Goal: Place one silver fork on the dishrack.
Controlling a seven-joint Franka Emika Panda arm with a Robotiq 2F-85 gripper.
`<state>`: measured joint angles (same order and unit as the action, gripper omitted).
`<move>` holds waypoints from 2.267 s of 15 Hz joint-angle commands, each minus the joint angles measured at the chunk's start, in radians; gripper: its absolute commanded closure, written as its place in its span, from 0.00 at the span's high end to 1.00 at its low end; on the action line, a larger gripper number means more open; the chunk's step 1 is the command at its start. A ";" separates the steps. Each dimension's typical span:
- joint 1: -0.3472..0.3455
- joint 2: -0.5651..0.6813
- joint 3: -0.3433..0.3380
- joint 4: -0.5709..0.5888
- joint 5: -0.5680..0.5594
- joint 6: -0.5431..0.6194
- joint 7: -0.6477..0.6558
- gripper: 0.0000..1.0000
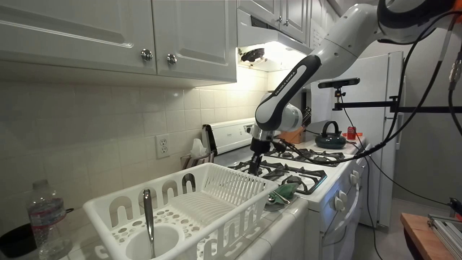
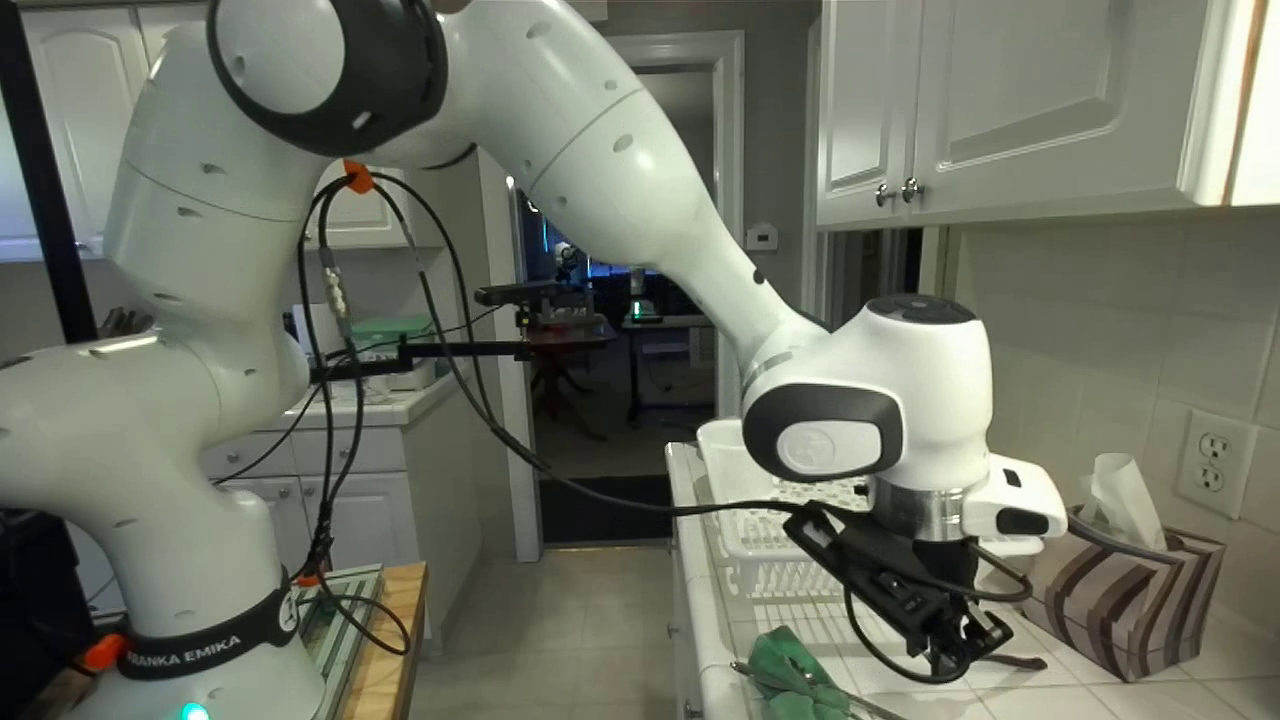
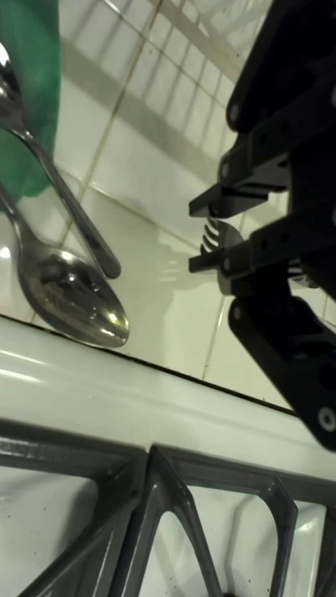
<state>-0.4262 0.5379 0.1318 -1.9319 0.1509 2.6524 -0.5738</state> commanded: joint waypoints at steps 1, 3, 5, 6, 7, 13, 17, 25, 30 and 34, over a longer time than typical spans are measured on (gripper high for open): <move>0.025 -0.114 -0.048 -0.035 -0.025 -0.115 -0.010 0.06; 0.042 -0.161 -0.080 -0.041 -0.045 -0.177 -0.027 0.06; 0.062 -0.209 -0.111 -0.047 -0.075 -0.237 -0.052 0.06; 0.073 -0.228 -0.125 -0.050 -0.094 -0.253 -0.064 0.06; 0.084 -0.241 -0.138 -0.054 -0.109 -0.249 -0.080 0.06; 0.139 -0.227 -0.180 -0.039 -0.144 -0.218 -0.074 0.06; 0.153 -0.207 -0.181 -0.038 -0.133 -0.211 -0.070 0.06; 0.131 -0.137 -0.189 -0.042 -0.094 -0.089 -0.042 0.70; 0.105 -0.053 -0.155 -0.033 -0.036 -0.019 -0.003 0.99; 0.102 0.005 -0.136 -0.025 -0.013 0.041 0.094 1.00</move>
<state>-0.3062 0.5074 -0.0343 -1.9628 0.1028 2.6395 -0.5378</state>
